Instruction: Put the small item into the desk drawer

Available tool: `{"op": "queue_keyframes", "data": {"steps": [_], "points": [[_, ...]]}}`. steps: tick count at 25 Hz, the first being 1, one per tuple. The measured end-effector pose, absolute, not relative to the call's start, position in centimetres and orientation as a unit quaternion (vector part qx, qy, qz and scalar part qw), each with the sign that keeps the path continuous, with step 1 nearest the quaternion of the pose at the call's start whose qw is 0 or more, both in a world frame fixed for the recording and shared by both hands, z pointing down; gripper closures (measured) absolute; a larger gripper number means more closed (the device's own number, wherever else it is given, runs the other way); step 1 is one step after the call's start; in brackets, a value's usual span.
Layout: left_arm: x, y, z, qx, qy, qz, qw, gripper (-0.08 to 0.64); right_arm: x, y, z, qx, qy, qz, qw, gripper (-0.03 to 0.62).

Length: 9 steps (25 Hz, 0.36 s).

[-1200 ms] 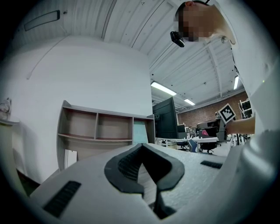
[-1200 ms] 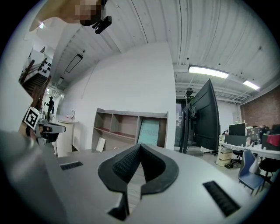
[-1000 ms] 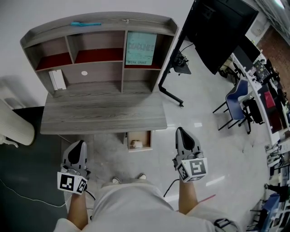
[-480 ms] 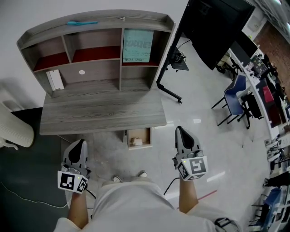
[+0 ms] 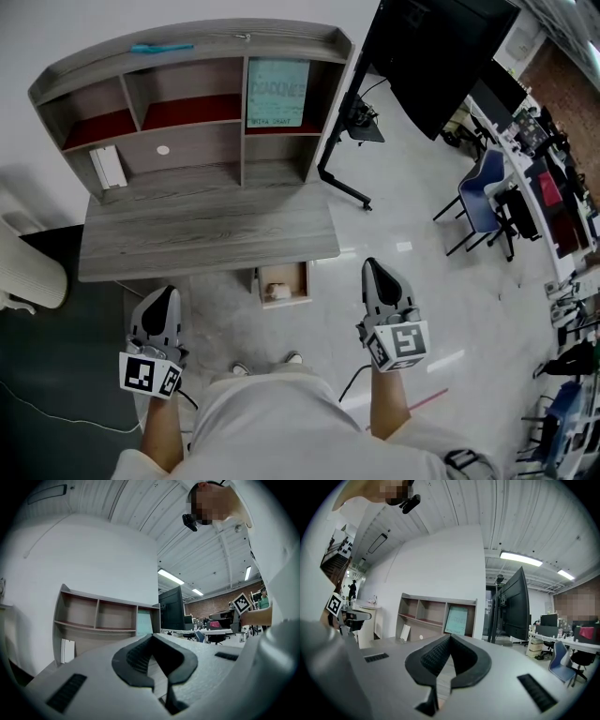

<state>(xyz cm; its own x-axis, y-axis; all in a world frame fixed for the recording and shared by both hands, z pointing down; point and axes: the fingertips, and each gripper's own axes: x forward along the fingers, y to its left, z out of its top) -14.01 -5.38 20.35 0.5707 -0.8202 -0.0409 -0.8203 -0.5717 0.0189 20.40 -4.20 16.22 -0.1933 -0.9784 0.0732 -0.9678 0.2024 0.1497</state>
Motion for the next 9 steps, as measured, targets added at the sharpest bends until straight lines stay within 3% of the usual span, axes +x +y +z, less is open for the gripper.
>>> {"op": "queue_keyframes", "data": {"steps": [9], "points": [[-13.11,-5.40,20.99,-0.889,0.457,0.020,-0.003,0.555,20.99,-3.99,16.87,0.633,-0.769,-0.034,0.082,0.595]]}}
